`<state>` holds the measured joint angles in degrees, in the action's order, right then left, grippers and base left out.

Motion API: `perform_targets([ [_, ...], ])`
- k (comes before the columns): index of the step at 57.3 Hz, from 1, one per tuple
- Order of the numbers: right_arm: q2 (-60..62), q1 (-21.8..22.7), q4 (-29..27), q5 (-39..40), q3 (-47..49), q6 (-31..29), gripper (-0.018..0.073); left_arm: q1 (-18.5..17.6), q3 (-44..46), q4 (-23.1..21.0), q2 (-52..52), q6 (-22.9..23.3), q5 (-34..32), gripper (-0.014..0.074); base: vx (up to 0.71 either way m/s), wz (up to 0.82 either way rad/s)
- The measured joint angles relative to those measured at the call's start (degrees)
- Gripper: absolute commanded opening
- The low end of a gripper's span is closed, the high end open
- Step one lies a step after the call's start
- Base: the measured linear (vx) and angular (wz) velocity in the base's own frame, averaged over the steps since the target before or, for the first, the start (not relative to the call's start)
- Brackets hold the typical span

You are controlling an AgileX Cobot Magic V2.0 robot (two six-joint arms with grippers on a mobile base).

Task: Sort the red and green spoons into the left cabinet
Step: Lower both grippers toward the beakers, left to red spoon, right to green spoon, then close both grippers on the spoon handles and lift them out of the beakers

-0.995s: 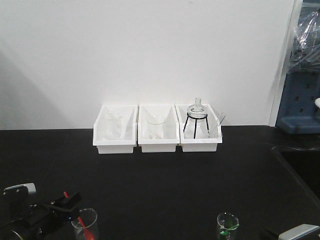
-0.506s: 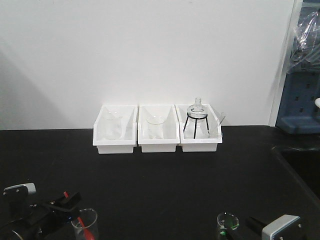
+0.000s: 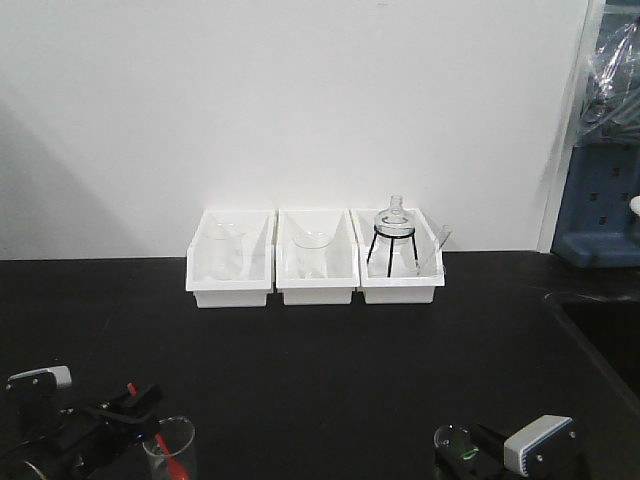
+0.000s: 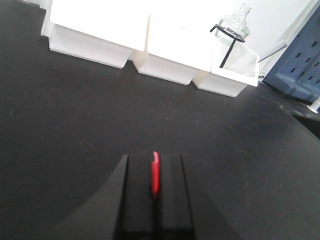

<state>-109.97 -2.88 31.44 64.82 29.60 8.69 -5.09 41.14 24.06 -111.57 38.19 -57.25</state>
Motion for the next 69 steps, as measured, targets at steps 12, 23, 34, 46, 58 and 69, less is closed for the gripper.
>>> perform_targets([
  [12,-0.3,0.0,0.1,0.0,0.0,0.1,0.0264,0.0,0.0,0.0,0.0,0.0,0.0,-0.0008,0.00,0.00],
  [23,-0.3,0.0,0.1,0.0,0.1,0.1,0.0123,0.0,0.0,0.0,0.0,-0.1,0.0,-0.0008,0.00,0.00],
  [34,-0.3,0.0,0.1,0.0,0.1,0.1,0.0013,0.0,0.0,0.0,0.0,-0.2,0.0,-0.0008,0.00,0.00],
  [46,-0.3,-0.1,0.1,0.0,0.1,1.0,-0.0011,0.0,0.0,0.0,0.0,-0.2,-2.0,-0.0008,0.00,0.00],
  [58,0.1,-0.1,0.1,-0.2,0.1,3.4,-0.0009,0.0,0.0,0.0,0.0,-0.3,-4.6,-0.0008,0.00,0.00],
  [69,4.6,-0.1,0.0,-1.9,0.1,3.7,-0.0009,0.0,0.0,0.0,0.1,-0.3,-4.9,-0.0008,0.00,0.00],
])
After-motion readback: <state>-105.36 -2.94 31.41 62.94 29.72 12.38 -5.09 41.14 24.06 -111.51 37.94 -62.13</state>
